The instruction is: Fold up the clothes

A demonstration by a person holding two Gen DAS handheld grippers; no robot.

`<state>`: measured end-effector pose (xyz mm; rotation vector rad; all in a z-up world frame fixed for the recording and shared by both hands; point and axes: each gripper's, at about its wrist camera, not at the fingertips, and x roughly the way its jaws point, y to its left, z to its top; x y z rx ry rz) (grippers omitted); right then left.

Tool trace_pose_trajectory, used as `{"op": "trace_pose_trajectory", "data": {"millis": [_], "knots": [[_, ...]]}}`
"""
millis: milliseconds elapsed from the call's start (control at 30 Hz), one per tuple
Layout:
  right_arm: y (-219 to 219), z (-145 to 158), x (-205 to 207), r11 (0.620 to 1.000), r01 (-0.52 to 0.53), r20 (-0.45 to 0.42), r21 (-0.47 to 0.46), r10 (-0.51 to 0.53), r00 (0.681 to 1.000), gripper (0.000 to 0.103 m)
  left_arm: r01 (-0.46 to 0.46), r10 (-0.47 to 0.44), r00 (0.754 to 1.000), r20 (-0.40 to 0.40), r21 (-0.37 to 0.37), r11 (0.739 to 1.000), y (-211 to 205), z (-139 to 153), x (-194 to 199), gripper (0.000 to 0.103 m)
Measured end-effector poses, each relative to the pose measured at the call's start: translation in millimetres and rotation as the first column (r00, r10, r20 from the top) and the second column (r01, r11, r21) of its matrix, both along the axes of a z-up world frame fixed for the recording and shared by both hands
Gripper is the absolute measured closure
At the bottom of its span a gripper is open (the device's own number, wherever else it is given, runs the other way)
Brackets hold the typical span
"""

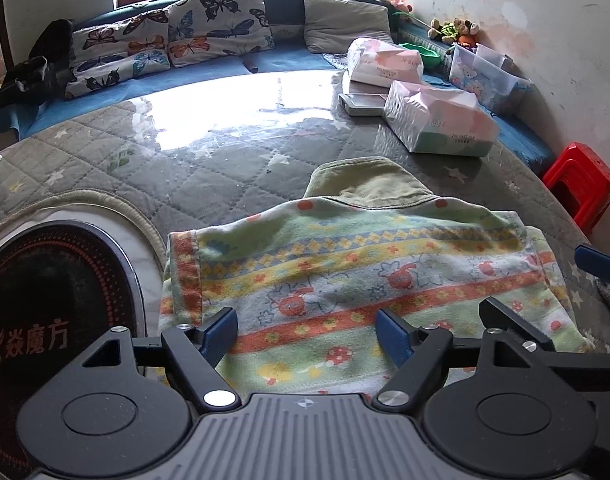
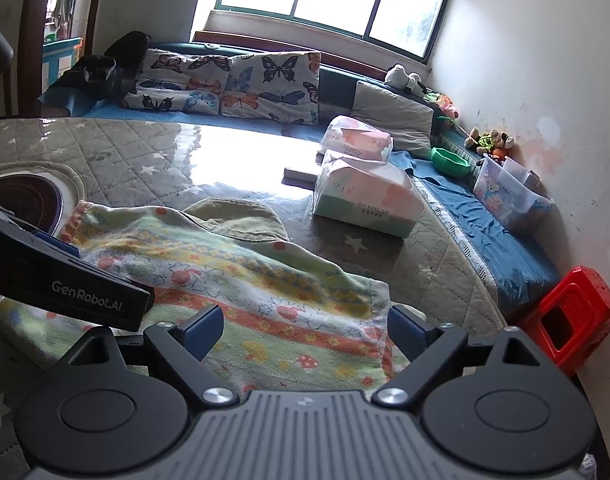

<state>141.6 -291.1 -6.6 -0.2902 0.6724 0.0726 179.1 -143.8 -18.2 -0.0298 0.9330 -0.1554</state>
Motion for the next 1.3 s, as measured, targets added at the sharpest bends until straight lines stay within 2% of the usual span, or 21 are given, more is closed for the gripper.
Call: {"op": "trace_pose_trajectory", "data": {"millis": [333, 567, 800, 967, 1200, 1300], "knots": [[-5.3, -12.7, 3.2, 1.000, 0.007, -0.036, -0.006, -0.007, 0.999, 0.012, 0.008, -0.008, 1.000, 0.018, -0.011, 1.000, 6.6, 2.9, -0.2, 0.022], [-12.1, -12.9, 10.9, 1.000, 0.006, -0.045, 0.003, -0.006, 0.999, 0.012, -0.057, 0.057, 0.998, 0.037, -0.008, 0.998, 35.4, 5.5, 12.0, 0.022], [-12.3, -4.2, 41.6, 0.996, 0.010, -0.036, 0.085, -0.007, 0.999, 0.012, -0.108, 0.108, 0.994, 0.030, -0.006, 0.994, 58.1, -0.2, 27.1, 0.022], [-8.9, -20.6, 58.3, 0.993, 0.014, -0.087, 0.118, -0.003, 0.996, 0.012, -0.110, 0.110, 0.993, 0.031, -0.004, 0.994, 64.6, -7.3, 30.3, 0.021], [-15.0, -16.0, 46.5, 0.989, 0.025, -0.069, 0.143, -0.015, 0.998, 0.012, -0.089, 0.089, 0.995, 0.050, -0.002, 0.996, 63.6, -3.5, 20.1, 0.020], [-16.6, -11.7, 37.0, 0.988, 0.023, -0.059, 0.155, -0.014, 0.998, 0.011, -0.080, 0.080, 0.995, 0.063, -0.005, 0.997, 62.9, 0.8, 10.2, 0.015]]}}
